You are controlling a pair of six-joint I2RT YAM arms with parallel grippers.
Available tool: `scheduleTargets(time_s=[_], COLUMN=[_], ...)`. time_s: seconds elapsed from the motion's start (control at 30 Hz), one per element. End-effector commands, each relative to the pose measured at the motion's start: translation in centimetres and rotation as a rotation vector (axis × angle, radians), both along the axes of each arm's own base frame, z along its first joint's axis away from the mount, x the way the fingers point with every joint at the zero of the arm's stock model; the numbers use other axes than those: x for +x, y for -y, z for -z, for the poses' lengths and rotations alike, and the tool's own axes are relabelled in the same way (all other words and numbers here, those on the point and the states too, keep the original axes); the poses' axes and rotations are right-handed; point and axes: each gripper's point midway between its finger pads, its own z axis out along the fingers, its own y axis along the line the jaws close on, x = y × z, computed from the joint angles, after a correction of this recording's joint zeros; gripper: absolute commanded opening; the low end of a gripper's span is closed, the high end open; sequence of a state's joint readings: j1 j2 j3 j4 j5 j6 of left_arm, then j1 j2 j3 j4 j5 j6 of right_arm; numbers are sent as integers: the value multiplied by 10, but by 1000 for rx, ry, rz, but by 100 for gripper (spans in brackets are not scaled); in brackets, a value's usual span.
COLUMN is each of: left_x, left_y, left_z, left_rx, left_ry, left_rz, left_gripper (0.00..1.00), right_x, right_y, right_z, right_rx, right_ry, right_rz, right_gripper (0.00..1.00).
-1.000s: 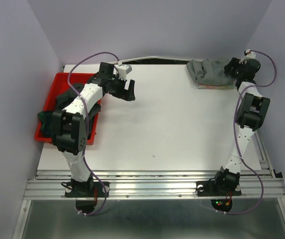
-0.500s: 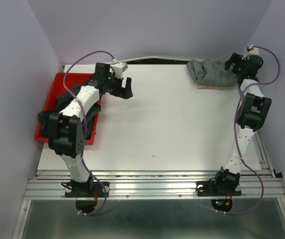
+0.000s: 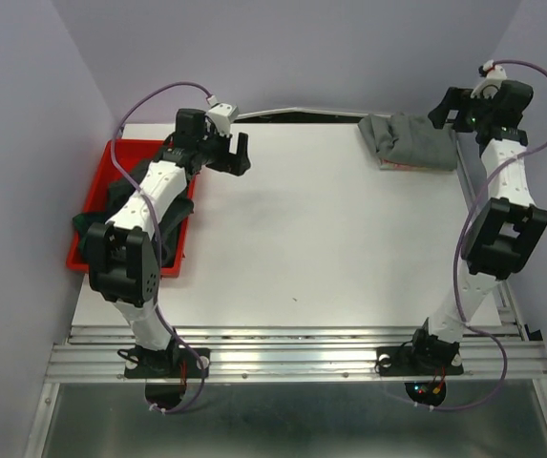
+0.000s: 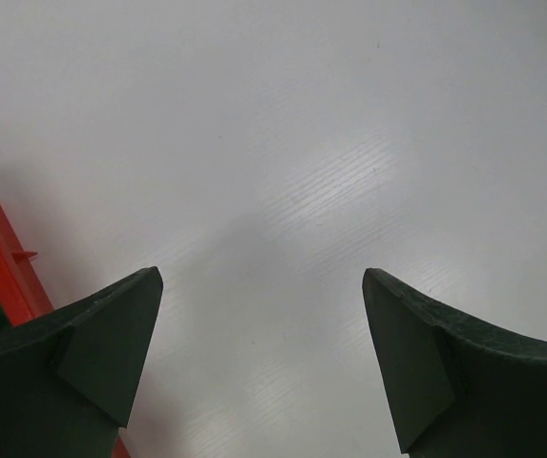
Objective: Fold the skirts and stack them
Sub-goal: Neatly place the folded skirt to the corner
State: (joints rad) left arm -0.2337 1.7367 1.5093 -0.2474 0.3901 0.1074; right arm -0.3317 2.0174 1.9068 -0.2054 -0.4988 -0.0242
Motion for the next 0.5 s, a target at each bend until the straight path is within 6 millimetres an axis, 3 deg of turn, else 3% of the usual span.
scheduleTargets(time_s=[0.0, 0.03, 0.07, 0.13, 0.17, 0.2, 0.3, 0.33, 0.47], left_x=[-4, -7, -10, -23, -34, -39, -65, -72, -107], left_y=[-14, -17, -20, -27, -31, -34, -41, -42, -48], left_z=[-44, -46, -46, -46, -44, -41, -31, -30, -10], left_rx=[20, 23, 24, 34, 40, 45, 65, 69, 96], left_ry=[150, 158, 163, 165, 169, 171, 189, 196, 194], left_rz=[-47, -59, -72, -92, -97, -107, -93, -81, -38], left_gripper=[99, 99, 99, 99, 99, 99, 99, 99, 99], right_x=[-66, -77, -97, -119, -136, -147, -178, -187, -227], right_y=[-48, -51, -57, -72, -74, -74, -77, -78, -84], right_z=[52, 59, 83, 80, 98, 90, 108, 100, 103], right_rx=[40, 42, 49, 21, 21, -6, -46, -63, -96], right_ry=[-254, -281, -351, -359, -413, -399, -459, -447, -471], right_rz=[-132, -137, -153, -191, -185, -182, -164, -164, -169], right_gripper=[100, 100, 100, 100, 100, 100, 100, 100, 100])
